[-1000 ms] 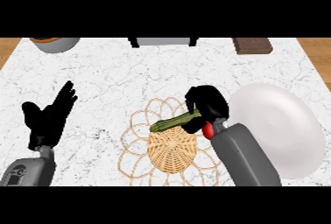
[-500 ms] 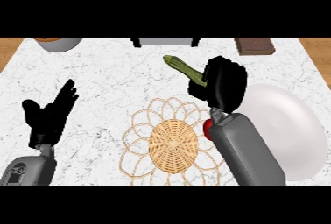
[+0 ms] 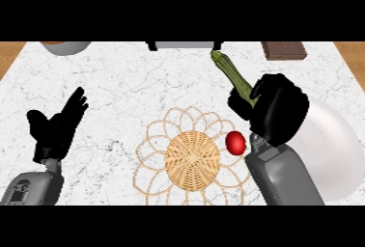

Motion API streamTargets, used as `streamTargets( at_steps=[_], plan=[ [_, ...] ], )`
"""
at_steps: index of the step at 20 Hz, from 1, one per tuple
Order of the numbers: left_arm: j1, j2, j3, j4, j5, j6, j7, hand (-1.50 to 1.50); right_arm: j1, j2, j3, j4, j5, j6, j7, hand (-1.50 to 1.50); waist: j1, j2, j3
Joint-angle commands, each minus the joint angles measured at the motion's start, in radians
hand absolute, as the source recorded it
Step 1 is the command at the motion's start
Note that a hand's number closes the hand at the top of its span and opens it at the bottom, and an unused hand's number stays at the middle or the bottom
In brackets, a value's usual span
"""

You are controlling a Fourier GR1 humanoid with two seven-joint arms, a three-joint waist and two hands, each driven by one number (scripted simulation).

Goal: Pick the squash from the placemat and place it in the plate

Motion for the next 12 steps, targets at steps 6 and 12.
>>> streamTargets(
  at_steps=[6, 12],
  plan=[
    [0.038, -0.004, 0.009, -0.092, 0.012, -0.013, 0.054, 0.00, 0.256, -0.103, -0.157, -0.206, -0.098, -0.034, -0.064, 1.50, 0.005, 0.002, 0.001],
    [0.002, 0.008, 0.043, -0.002, 0.011, -0.035, -0.003, 0.00, 0.328, -0.170, -0.267, -0.068, -0.291, -0.015, -0.196, 1.50, 0.007, 0.006, 0.001]
  ],
)
